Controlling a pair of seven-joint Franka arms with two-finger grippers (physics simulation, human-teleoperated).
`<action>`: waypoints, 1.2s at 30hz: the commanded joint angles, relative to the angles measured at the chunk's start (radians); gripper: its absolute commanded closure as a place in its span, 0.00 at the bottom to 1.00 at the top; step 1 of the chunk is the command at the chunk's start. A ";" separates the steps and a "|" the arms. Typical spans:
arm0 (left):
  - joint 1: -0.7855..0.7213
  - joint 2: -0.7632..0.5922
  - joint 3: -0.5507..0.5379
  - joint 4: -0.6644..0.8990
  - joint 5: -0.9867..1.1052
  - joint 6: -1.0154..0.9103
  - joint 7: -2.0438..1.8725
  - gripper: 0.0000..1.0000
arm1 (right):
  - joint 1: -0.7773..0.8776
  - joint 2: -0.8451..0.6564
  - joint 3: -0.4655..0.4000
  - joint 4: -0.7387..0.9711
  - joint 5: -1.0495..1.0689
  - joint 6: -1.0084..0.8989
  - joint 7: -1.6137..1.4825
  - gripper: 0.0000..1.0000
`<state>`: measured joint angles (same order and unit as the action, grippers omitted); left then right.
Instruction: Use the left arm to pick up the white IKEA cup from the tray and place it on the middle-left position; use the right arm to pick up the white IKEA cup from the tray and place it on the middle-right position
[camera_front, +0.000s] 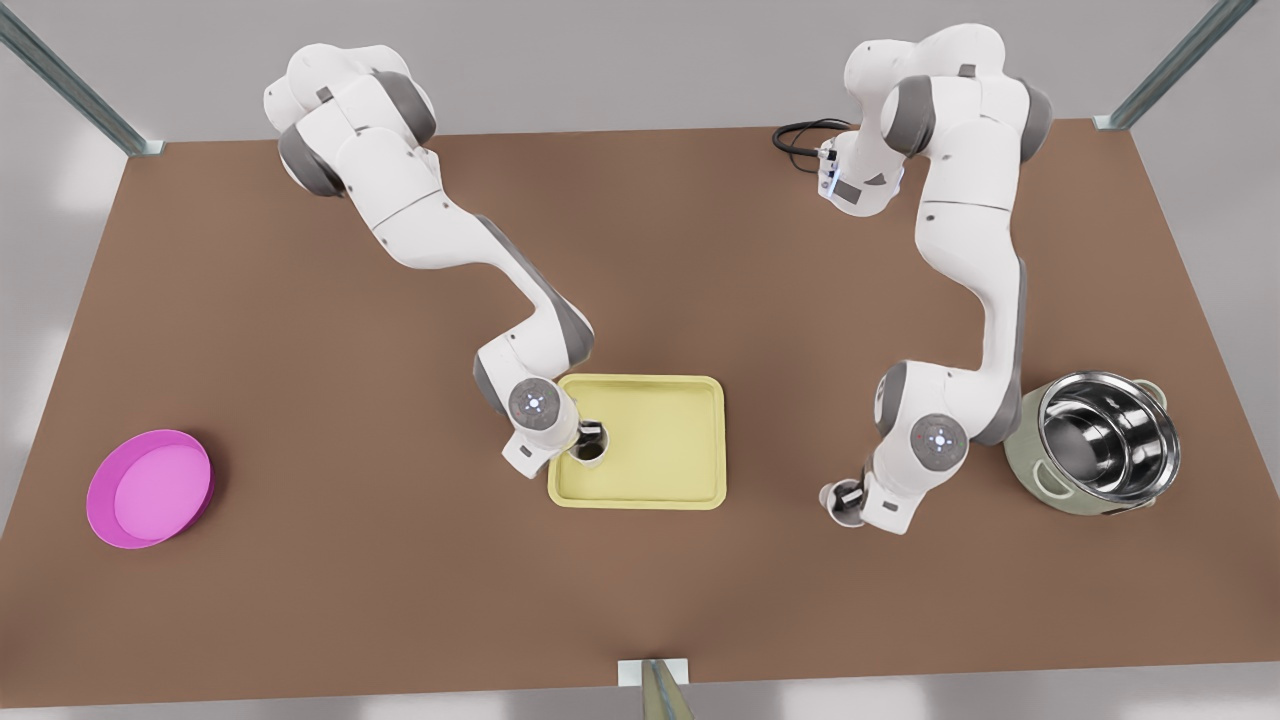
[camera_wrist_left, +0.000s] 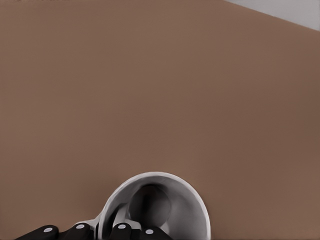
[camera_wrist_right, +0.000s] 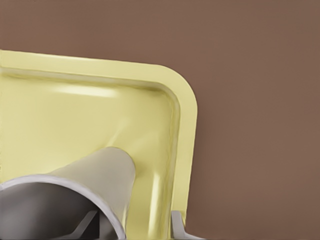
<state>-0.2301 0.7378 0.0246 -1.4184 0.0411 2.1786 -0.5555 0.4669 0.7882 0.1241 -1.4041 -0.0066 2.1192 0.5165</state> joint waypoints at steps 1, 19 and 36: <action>0.002 0.014 0.000 0.003 -0.017 0.089 0.488 0.99 | 0.001 -0.001 0.000 0.001 -0.004 0.018 0.023 0.83; -0.006 0.023 -0.006 0.004 -0.029 0.105 0.422 0.00 | -0.076 -0.191 -0.001 -0.214 0.004 0.077 -0.095 0.82; -0.009 0.022 -0.011 0.022 -0.119 0.107 0.402 0.00 | -0.156 -0.262 -0.003 -0.395 0.008 0.174 -0.182 0.25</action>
<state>-0.2390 0.7606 0.0135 -1.3965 -0.0757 2.2863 -0.1706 0.3121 0.5272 0.1211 -1.7994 0.0005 2.2794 0.3921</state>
